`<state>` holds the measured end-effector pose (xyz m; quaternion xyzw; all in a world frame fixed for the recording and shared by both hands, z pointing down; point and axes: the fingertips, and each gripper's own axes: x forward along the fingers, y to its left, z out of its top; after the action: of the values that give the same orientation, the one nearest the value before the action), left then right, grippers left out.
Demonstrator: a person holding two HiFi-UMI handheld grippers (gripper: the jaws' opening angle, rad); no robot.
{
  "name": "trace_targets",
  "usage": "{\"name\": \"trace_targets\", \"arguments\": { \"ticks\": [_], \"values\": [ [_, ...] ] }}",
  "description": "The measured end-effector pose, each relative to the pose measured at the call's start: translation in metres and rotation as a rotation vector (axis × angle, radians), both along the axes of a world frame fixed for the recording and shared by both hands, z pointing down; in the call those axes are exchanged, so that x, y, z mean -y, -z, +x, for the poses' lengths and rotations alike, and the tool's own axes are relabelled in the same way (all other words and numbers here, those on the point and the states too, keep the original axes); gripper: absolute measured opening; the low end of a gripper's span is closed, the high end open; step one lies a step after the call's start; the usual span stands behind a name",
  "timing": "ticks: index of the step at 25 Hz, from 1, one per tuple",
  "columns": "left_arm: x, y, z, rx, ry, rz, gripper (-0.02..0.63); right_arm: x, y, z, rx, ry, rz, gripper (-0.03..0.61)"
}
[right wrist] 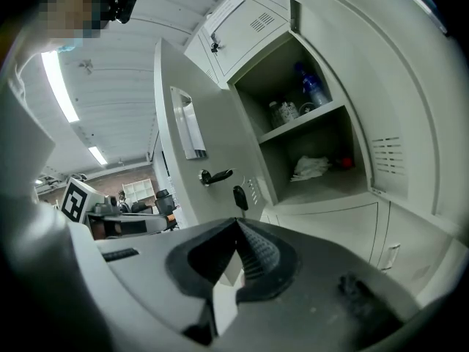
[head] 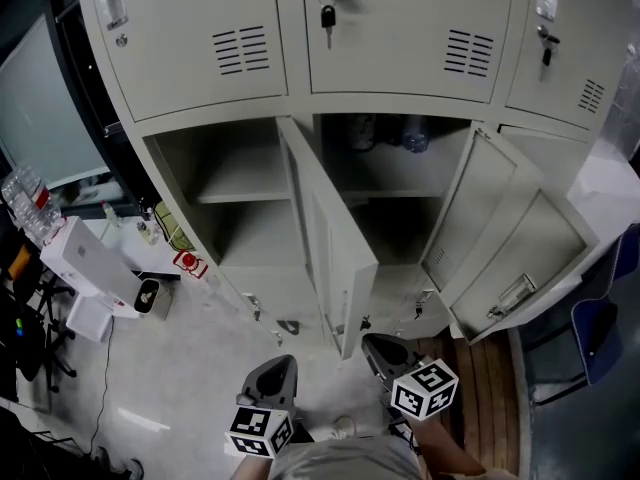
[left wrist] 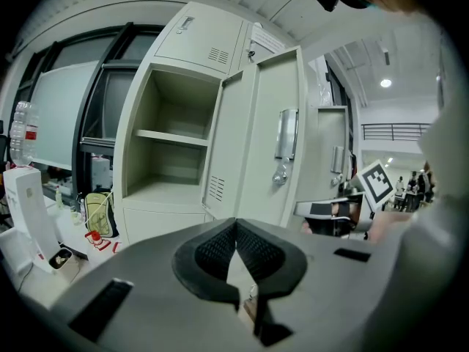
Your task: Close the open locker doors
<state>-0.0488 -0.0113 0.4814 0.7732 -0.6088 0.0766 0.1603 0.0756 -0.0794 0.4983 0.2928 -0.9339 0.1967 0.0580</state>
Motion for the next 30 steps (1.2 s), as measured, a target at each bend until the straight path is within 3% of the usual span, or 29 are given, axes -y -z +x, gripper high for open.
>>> {"name": "trace_targets", "arguments": {
  "ticks": [18,30],
  "values": [
    [0.013,0.000,-0.027,-0.020,-0.058,-0.001,0.015,-0.015,0.001,-0.035,-0.029,0.007,-0.014,0.028],
    [0.006,0.004,-0.064,-0.024,-0.043,0.005,0.017,-0.036,0.004,-0.086,-0.034,0.076,-0.016,0.028]
  ]
}}
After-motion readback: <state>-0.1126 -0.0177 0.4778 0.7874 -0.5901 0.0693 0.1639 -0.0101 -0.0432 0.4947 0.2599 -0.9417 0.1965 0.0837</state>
